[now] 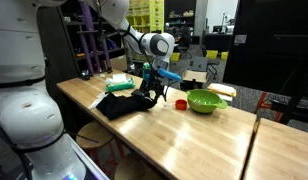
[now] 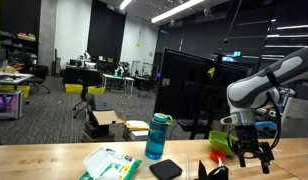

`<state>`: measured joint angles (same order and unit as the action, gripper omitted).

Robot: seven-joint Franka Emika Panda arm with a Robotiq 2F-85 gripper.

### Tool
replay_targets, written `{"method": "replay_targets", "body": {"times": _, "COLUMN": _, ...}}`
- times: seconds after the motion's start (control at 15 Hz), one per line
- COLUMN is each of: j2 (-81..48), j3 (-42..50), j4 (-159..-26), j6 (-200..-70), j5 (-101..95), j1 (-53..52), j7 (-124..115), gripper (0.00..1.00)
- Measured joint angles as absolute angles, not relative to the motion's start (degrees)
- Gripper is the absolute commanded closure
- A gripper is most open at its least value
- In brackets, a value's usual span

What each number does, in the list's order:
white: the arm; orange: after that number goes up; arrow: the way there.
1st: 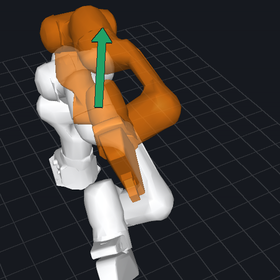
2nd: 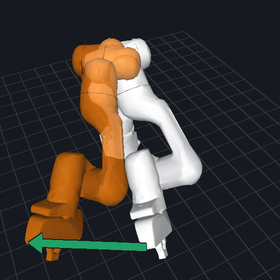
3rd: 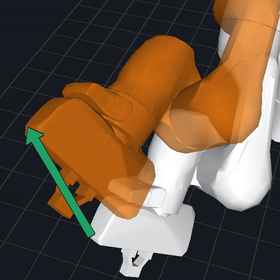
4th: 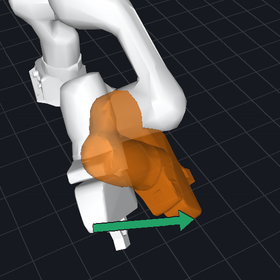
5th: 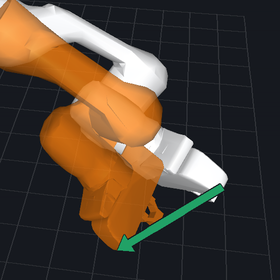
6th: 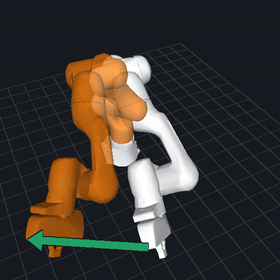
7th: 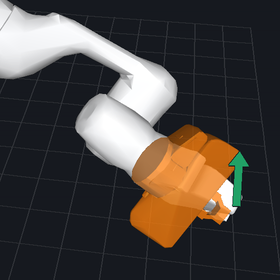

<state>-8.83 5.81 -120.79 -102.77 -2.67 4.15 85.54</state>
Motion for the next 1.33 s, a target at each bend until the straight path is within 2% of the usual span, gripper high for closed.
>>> {"method": "replay_targets", "body": {"times": 0.8, "j2": -8.92, "j3": 4.7, "j4": -121.76, "j6": -114.87, "j5": -3.67, "j1": 4.94, "j7": 110.23, "gripper": 0.0}}
{"method": "replay_targets", "body": {"times": 1.33, "j2": -10.1, "j3": 4.51, "j4": -122.24, "j6": -117.0, "j5": 4.9, "j1": 6.43, "j7": 125.96, "gripper": 0.0}}
